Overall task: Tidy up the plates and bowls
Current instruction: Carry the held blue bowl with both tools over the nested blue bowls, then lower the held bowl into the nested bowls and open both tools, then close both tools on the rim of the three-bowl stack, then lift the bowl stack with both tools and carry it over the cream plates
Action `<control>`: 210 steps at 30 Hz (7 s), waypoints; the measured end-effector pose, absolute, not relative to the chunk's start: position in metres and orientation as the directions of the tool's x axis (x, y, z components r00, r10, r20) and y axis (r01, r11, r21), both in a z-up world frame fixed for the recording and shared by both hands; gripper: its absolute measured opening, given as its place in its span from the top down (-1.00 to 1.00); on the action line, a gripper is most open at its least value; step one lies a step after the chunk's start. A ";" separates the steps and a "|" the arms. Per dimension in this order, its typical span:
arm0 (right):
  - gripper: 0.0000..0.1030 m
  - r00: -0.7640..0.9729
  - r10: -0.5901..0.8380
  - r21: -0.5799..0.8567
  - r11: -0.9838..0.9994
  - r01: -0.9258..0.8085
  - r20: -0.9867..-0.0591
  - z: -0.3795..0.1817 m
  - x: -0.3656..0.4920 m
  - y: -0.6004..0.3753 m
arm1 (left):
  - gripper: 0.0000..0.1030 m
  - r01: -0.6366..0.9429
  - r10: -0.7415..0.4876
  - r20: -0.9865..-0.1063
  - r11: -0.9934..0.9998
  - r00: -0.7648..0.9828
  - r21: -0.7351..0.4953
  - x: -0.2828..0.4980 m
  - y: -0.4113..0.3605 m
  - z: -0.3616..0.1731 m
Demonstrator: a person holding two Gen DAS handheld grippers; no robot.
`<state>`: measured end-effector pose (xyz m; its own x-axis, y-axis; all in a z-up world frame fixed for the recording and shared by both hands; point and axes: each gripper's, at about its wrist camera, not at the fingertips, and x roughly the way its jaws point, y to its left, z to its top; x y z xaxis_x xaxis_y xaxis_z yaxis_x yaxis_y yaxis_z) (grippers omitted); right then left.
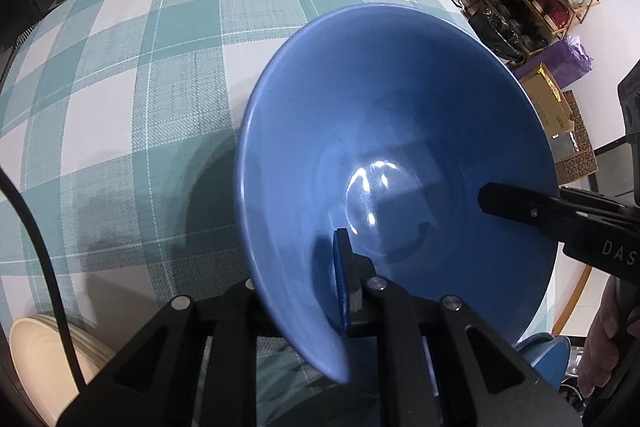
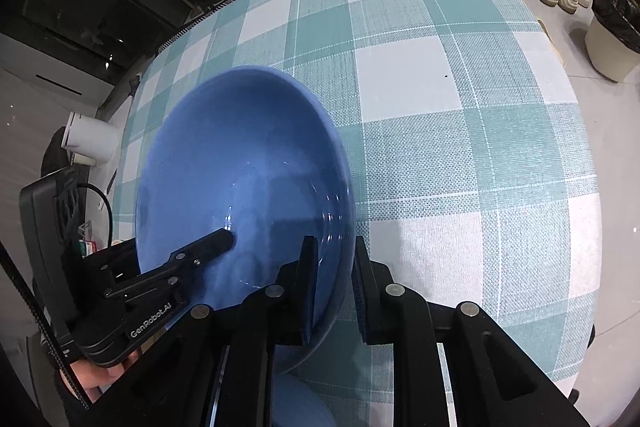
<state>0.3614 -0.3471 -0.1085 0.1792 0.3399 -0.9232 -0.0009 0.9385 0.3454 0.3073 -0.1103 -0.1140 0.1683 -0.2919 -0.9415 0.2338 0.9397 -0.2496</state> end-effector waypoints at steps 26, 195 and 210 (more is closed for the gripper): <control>0.68 0.375 0.365 0.378 0.925 -0.040 -0.852 -0.013 0.330 -0.338 | 0.74 0.233 -0.341 -0.905 0.930 0.253 -0.285 0.287 -0.090 -0.036; -0.56 0.438 0.416 0.455 0.890 -0.017 -0.797 -0.118 0.179 -0.353 | -0.90 0.202 -0.303 -0.885 0.948 0.353 -0.244 0.142 -0.098 -0.107; -0.02 0.402 0.454 0.475 0.878 -0.053 -0.795 -0.123 0.180 -0.335 | 0.05 0.239 -0.373 -0.871 0.921 0.319 -0.307 0.143 -0.103 -0.108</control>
<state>0.1801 -0.3348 -0.1228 0.4021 0.4543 -0.7949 -0.0526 0.8783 0.4753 0.1430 -0.1025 -0.1082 0.3194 -0.3731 -0.8711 0.2389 0.9213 -0.3070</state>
